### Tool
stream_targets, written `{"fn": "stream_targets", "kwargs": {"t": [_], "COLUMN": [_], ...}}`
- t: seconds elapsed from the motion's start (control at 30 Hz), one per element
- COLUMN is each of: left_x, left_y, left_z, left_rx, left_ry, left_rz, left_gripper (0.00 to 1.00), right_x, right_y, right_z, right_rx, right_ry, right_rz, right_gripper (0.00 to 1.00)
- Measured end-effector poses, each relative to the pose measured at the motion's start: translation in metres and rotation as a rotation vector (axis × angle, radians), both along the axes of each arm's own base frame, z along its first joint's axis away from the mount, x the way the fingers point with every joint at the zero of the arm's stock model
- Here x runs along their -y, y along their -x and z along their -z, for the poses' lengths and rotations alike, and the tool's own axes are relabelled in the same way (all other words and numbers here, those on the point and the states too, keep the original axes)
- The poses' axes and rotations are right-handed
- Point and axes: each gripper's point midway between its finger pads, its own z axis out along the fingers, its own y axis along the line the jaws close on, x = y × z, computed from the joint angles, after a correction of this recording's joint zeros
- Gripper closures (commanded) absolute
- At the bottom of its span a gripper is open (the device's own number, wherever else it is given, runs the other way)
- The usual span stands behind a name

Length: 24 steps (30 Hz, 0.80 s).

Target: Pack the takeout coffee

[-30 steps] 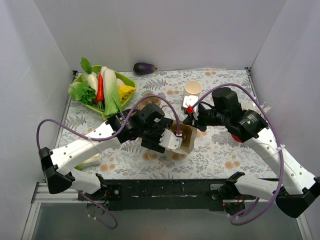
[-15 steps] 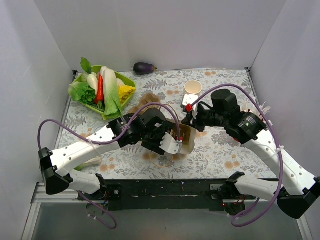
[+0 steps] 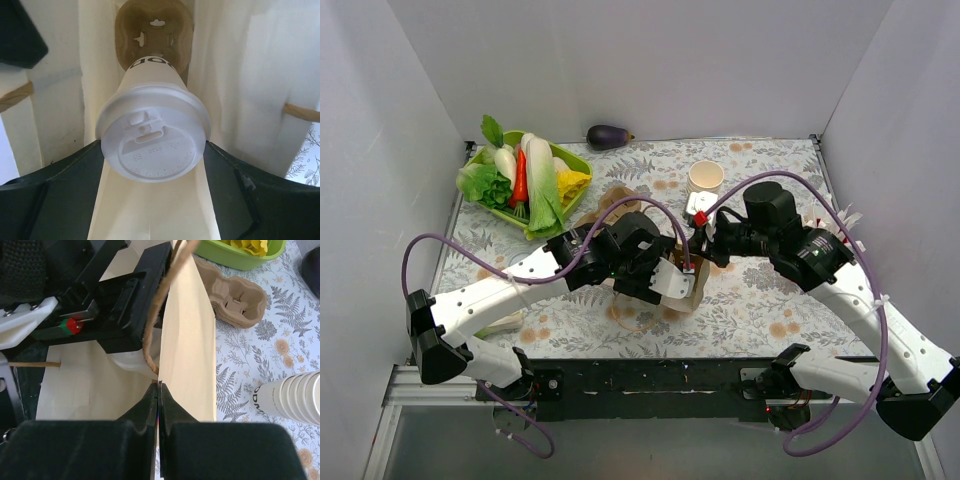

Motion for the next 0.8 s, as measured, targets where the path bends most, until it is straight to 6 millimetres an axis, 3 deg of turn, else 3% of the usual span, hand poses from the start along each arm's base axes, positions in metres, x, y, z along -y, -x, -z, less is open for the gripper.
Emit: {"fn": "stream_targets", "kwargs": {"t": [0.2, 0.47, 0.8], "left_x": [0.001, -0.014, -0.013], "left_y": [-0.007, -0.012, -0.02], "left_z": [-0.001, 0.025, 0.02], "left_rx": [0.027, 0.074, 0.132], "left_ry": [0.01, -0.085, -0.099], "left_rz": [-0.028, -0.02, 0.002], "left_gripper": [1.0, 1.0, 1.0], "right_x": [0.003, 0.004, -0.003], "right_y": [0.008, 0.014, 0.019], "right_z": [0.003, 0.004, 0.004], "right_rx": [-0.002, -0.007, -0.061], "right_ry": [-0.008, -0.017, -0.043], "right_rz": [-0.02, -0.034, -0.053], "right_gripper": [0.99, 0.99, 0.99]}}
